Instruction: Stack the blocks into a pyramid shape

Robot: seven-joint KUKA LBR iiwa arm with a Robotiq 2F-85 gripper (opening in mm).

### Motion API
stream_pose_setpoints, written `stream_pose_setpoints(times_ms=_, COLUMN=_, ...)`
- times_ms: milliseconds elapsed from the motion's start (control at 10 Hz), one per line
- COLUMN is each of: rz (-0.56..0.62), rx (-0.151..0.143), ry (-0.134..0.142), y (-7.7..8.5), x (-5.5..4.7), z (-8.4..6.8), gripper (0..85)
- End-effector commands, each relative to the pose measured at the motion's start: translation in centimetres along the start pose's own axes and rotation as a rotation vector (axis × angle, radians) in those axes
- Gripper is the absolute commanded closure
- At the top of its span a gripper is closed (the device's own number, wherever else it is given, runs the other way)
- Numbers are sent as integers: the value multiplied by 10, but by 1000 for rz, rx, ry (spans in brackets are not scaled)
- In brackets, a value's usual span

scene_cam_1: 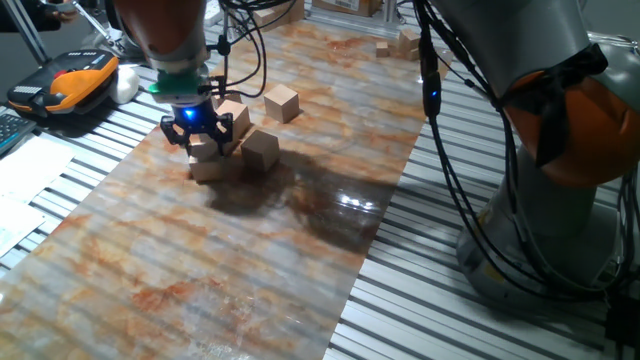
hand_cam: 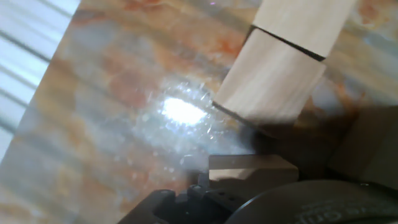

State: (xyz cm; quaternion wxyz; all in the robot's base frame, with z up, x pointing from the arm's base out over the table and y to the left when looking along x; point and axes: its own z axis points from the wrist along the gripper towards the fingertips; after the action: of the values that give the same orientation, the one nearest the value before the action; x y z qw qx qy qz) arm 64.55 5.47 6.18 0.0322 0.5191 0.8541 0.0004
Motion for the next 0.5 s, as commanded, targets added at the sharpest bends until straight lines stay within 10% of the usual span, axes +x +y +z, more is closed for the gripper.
stream_pose_setpoints(times_ms=0, rz=129, rx=4, ry=2, y=0, x=0, z=0, gripper=850)
stream_pose_setpoints(times_ms=400, rz=245, rx=22, ry=5, y=0, x=0, z=0, gripper=850)
